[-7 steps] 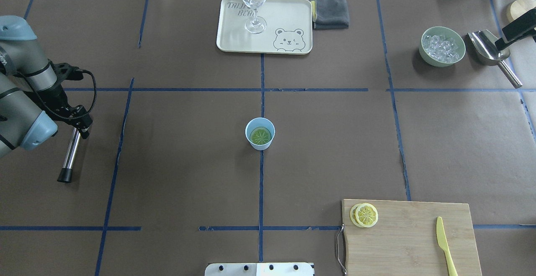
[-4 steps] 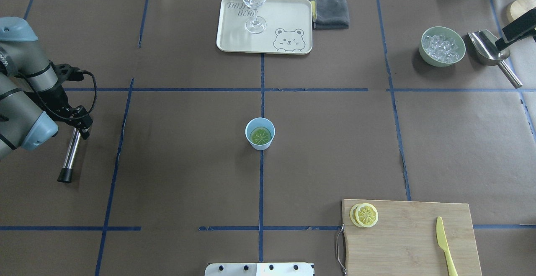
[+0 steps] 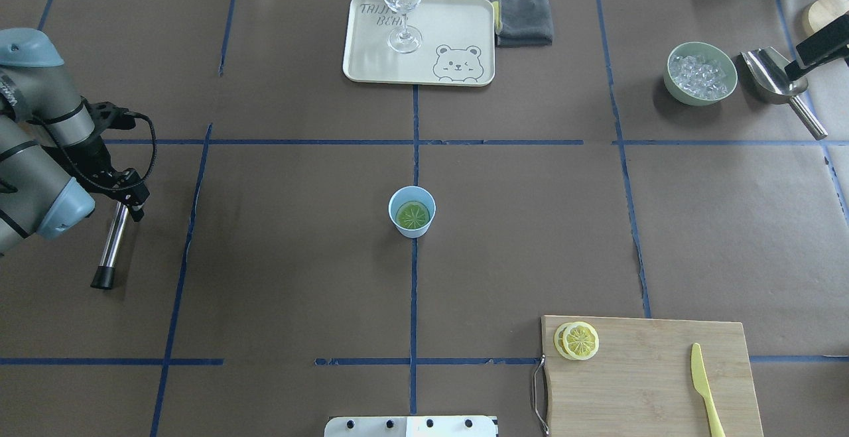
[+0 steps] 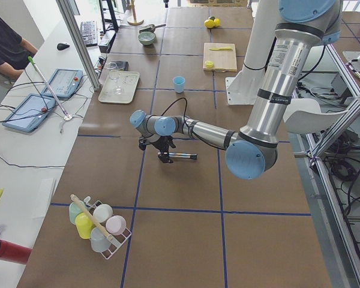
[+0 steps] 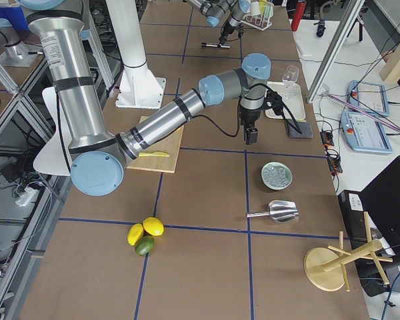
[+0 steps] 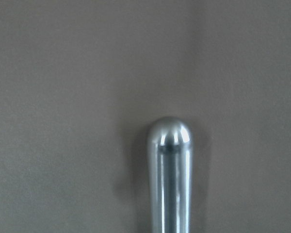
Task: Squeeze lemon into cup
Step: 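Lower the left gripper over the steel muddler stick, then close the left gripper on the muddler and lift it upright, then carry the upright muddler with the left gripper toward the blue cup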
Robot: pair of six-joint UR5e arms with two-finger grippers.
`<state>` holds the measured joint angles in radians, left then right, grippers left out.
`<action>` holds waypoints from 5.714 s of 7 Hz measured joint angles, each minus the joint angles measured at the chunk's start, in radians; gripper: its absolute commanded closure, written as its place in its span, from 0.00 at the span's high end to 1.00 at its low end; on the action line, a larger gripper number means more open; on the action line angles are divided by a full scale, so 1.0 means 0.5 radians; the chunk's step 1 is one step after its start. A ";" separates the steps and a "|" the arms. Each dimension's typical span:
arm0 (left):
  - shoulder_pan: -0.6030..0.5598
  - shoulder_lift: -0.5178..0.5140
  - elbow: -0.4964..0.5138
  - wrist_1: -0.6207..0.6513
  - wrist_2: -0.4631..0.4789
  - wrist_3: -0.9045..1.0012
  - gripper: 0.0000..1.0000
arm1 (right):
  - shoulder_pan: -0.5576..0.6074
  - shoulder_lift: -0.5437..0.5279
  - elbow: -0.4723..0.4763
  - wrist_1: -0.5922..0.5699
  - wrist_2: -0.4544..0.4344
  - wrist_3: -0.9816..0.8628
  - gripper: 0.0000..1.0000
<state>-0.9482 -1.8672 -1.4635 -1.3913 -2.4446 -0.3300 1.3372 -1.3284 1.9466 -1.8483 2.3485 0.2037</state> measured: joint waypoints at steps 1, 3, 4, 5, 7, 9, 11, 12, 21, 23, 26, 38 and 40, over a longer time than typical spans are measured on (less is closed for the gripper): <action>0.013 0.000 0.000 -0.001 0.000 -0.016 0.98 | 0.002 0.000 0.000 0.000 0.001 -0.001 1.00; 0.023 0.002 0.000 -0.008 0.004 -0.033 0.69 | 0.004 0.001 0.000 -0.002 0.003 -0.001 1.00; 0.024 0.006 0.001 -0.010 0.005 -0.038 0.55 | 0.004 0.001 0.001 -0.003 0.003 -0.001 1.00; 0.025 0.011 0.002 -0.012 0.007 -0.042 0.33 | 0.004 0.001 0.005 -0.005 0.003 0.000 1.00; 0.025 0.014 0.000 -0.013 0.010 -0.051 0.00 | 0.004 0.000 0.015 -0.014 0.003 0.001 1.00; 0.025 0.011 -0.048 -0.011 0.024 -0.130 0.00 | 0.005 0.000 0.018 -0.017 0.005 0.001 1.00; 0.017 0.007 -0.215 -0.001 0.193 -0.280 0.00 | 0.013 0.000 0.018 -0.019 0.006 0.001 1.00; -0.001 0.001 -0.302 0.002 0.251 -0.337 0.00 | 0.024 0.000 0.023 -0.017 0.004 0.000 1.00; 0.233 -0.476 -1.061 -0.274 1.284 -1.140 0.00 | 0.041 -0.122 0.032 -0.019 0.000 0.001 1.00; 0.539 -0.512 -1.247 -0.282 1.678 -1.267 0.00 | 0.042 -0.137 0.028 -0.019 0.000 0.001 1.00; 0.927 -0.513 -1.363 -0.572 2.314 -1.402 0.00 | 0.042 -0.146 0.025 -0.019 0.002 0.001 1.00; 1.280 -0.614 -0.719 -1.393 2.754 -1.384 0.00 | 0.052 -0.153 -0.015 -0.022 0.000 0.007 1.00; 1.293 -0.610 -0.702 -1.394 2.766 -1.383 0.00 | 0.054 -0.152 -0.023 -0.022 -0.001 0.007 1.00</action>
<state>-0.3018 -2.1721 -1.8144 -2.0881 -1.0615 -1.0217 1.3642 -1.4045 1.9349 -1.8592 2.3482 0.2071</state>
